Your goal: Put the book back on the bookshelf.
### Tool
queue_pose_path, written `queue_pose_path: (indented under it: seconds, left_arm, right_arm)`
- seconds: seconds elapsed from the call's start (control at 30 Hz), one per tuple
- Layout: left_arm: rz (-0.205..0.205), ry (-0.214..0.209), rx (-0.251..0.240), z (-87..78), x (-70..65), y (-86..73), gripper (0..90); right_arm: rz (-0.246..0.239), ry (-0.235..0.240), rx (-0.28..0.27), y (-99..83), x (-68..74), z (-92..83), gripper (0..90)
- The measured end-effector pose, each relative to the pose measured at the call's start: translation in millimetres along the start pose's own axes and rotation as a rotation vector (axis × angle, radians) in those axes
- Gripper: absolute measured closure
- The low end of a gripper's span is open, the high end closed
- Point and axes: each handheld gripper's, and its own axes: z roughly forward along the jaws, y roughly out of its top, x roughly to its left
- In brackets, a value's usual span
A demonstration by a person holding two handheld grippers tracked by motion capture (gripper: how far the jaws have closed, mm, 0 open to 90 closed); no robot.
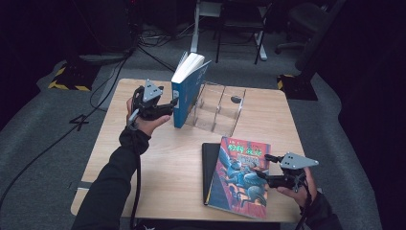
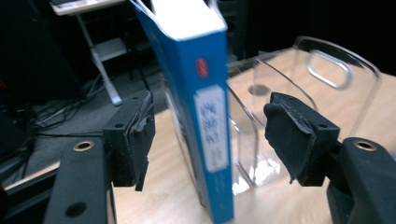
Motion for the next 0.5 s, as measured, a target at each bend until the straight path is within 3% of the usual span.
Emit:
queue_pose_path:
  seconds: [0.27,0.5]
  left_arm:
    - [0.068,-0.066,0.056,-12.3,-19.9,-24.3,28.9]
    - [0.139,-0.167,0.139,-22.4,-45.0,-57.0,25.8]
  right_arm:
    - [0.018,-0.007,0.013,-1.6,-0.7,-0.7,30.7]
    - [0.045,-0.014,0.048,-5.6,1.1,-4.4,27.8]
